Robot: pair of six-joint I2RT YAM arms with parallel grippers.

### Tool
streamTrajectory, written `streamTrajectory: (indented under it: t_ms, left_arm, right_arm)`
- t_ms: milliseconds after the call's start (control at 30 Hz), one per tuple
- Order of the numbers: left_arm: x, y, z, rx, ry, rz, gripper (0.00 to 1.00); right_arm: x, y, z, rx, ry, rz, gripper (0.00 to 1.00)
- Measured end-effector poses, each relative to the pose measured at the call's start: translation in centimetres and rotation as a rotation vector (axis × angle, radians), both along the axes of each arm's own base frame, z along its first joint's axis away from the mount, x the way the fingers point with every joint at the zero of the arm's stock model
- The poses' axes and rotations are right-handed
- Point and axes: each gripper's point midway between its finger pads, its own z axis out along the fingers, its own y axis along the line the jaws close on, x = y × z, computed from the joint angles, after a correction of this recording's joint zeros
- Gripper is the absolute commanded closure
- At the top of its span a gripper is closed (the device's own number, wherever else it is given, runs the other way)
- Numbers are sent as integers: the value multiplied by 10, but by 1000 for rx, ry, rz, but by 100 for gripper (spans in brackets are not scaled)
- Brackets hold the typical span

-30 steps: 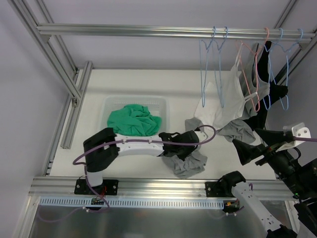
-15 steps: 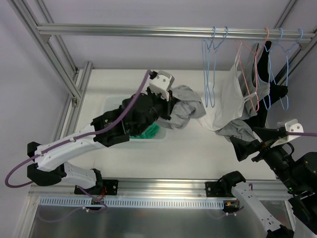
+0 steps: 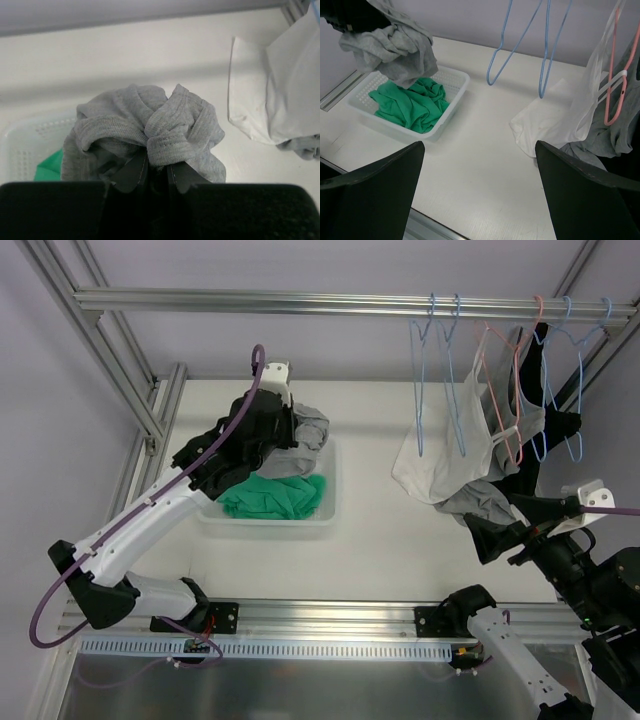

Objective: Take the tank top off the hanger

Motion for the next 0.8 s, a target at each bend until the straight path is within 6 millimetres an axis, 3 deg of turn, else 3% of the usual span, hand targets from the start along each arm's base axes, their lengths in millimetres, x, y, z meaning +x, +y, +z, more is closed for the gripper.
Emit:
streamTrajectory:
  t_ms: [300, 533, 667, 800]
  left_arm:
    - [-8, -12, -80, 14, 196, -28, 100]
    - [-11, -8, -108, 20, 261, -2, 100]
    - [2, -4, -122, 28, 290, 33, 100]
    - [24, -2, -157, 60, 357, 78, 100]
  right_arm:
    - [6, 5, -6, 4, 12, 11, 0]
    - [10, 8, -8, 5, 14, 19, 0]
    - [12, 9, -10, 4, 21, 23, 0]
    - [11, 11, -10, 8, 21, 31, 0]
